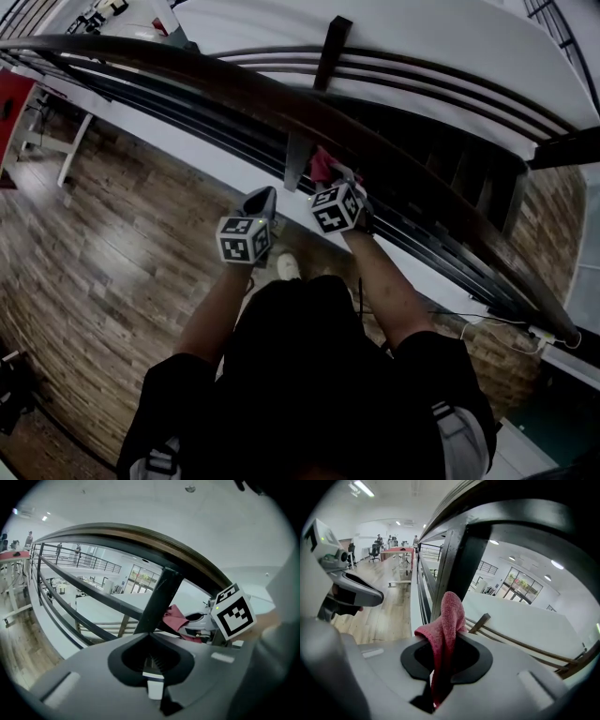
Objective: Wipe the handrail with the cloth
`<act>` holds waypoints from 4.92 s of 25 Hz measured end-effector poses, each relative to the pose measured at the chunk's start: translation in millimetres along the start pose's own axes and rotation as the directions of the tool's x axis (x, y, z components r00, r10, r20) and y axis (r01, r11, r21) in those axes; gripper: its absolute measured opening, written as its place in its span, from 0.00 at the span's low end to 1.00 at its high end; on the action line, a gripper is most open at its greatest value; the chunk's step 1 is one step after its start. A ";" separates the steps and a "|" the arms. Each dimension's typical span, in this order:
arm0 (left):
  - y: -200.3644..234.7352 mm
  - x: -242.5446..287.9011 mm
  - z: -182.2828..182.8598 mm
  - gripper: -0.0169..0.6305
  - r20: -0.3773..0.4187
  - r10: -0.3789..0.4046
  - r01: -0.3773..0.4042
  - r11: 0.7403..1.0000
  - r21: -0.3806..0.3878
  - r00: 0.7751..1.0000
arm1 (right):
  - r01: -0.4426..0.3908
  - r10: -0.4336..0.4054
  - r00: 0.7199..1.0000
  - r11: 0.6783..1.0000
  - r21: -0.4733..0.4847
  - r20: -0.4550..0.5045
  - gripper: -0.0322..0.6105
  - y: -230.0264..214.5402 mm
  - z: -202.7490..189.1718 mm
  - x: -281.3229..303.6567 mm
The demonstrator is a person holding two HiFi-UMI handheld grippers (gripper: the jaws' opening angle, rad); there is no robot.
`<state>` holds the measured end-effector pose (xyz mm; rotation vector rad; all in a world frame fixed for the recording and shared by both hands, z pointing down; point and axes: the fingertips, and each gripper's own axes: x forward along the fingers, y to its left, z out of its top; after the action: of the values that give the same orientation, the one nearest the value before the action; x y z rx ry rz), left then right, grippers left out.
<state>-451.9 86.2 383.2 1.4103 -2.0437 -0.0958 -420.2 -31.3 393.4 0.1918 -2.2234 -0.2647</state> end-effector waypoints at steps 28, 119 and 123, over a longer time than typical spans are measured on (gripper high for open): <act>-358.6 14.5 -82.6 0.02 -0.046 -0.474 0.471 0.851 0.232 0.879 | 0.098 -0.290 0.917 0.831 0.548 0.275 0.12 -50.5 -258.5 -304.6; -715.0 201.9 -376.5 0.02 -0.546 -0.453 0.686 0.632 0.361 0.705 | 0.456 -0.479 0.838 0.351 0.818 -0.261 0.12 -361.6 -750.5 -352.7; -694.6 199.8 -369.2 0.02 -0.519 -0.440 0.651 0.676 0.346 0.733 | 0.413 -0.480 0.844 0.297 0.861 -0.240 0.12 -354.6 -735.8 -345.2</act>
<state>269.7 -270.5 487.0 2.1572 -1.2689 0.4828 387.6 -385.0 486.0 1.4505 -2.0851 0.7070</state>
